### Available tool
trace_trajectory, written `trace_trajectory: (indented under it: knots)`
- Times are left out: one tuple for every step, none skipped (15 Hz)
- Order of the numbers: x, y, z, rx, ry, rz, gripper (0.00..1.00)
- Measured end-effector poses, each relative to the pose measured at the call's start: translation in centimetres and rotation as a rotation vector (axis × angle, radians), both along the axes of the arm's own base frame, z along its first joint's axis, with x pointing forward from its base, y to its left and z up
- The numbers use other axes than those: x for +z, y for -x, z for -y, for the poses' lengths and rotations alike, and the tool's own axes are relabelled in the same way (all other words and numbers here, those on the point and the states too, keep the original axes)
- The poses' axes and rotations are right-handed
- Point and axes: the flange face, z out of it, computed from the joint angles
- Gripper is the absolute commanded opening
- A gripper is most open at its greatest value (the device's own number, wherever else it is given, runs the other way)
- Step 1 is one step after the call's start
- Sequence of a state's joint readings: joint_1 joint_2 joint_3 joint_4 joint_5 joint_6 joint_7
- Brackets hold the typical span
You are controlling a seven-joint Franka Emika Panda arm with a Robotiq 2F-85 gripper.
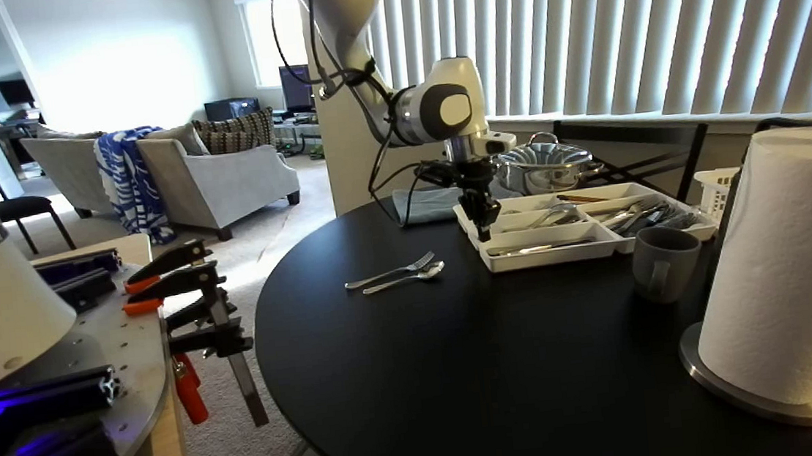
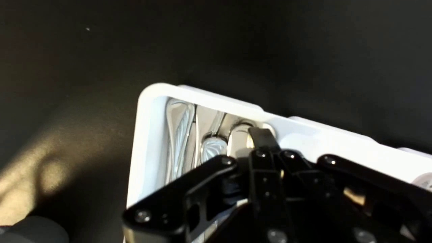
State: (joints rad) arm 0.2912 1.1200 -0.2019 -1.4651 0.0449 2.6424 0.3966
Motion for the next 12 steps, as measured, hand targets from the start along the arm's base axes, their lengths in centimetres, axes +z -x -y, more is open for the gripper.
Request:
trace_trajectory:
  knots:
    - [0.8,0.2,-0.6,0.003,-0.007,0.034,0.00]
    - [1.6,0.5,-1.1,0.001,-0.013,0.062,0.00]
    - [2.2,0.7,-1.4,-0.005,-0.019,0.080,0.00]
    - [2.6,0.8,-1.4,-0.018,-0.027,0.092,0.00]
    - [2.6,0.9,-1.1,-0.031,-0.034,0.096,0.00]
    - [2.4,0.9,-0.6,-0.050,-0.043,0.094,0.00]
    - [2.2,0.9,0.1,-0.071,-0.054,0.090,0.00]
    - [1.9,0.9,0.9,-0.095,-0.067,0.086,0.00]
    - [1.7,0.8,1.7,-0.120,-0.083,0.085,0.00]
    - [1.6,0.6,2.4,-0.147,-0.101,0.090,0.00]
    - [1.8,0.2,3.0,-0.171,-0.124,0.107,0.00]
    - [2.1,-0.2,3.5,-0.193,-0.150,0.132,0.00]
